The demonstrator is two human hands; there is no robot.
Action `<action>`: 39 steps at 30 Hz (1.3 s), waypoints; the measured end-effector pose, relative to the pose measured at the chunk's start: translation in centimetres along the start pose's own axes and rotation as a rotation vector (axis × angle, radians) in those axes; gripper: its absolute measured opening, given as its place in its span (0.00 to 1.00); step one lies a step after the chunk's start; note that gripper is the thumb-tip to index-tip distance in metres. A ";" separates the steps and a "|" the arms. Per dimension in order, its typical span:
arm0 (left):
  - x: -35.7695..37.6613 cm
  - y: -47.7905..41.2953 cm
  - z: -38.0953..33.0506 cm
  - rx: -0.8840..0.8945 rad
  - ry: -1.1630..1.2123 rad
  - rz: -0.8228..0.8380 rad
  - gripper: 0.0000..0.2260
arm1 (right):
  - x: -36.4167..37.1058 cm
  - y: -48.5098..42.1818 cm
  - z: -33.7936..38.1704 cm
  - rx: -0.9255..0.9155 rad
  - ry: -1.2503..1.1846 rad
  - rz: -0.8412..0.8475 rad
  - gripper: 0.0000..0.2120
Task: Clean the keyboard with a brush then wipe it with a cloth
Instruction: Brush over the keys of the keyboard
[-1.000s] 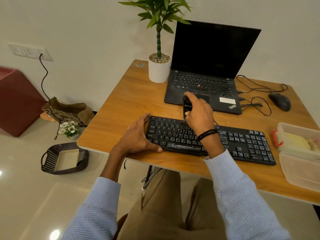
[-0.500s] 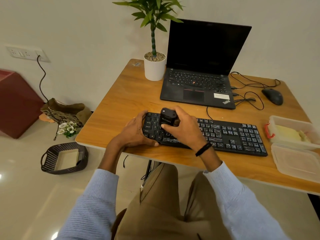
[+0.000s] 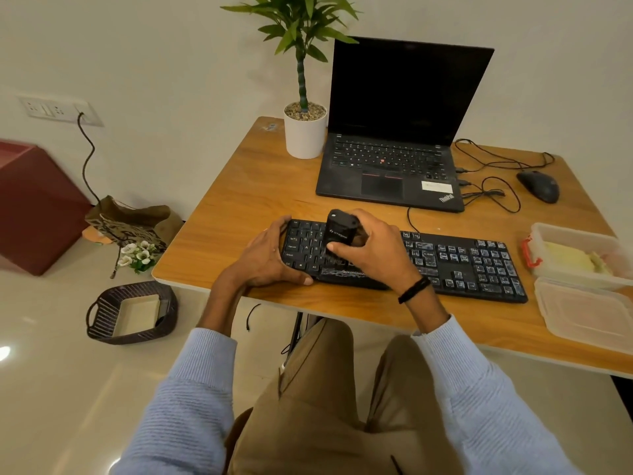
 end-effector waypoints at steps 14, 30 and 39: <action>0.0 0.2 0.0 -0.006 0.015 0.004 0.65 | 0.6 0.7 0.2 -0.003 0.002 -0.003 0.20; 0.0 0.2 -0.2 0.014 0.014 -0.002 0.63 | 0.7 1.2 0.2 0.008 0.022 -0.005 0.20; 0.0 0.3 -0.1 0.017 0.026 0.005 0.62 | 1.4 1.3 0.0 0.054 -0.077 0.087 0.23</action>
Point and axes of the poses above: each hand's wrist, its own y-axis away from the middle knuckle, its own x-axis out of the palm, z = x × y, the point moved 4 cm from there along -y, towards the middle knuckle, and after that the axes turned 4 degrees about -x, right-handed, at the moved point
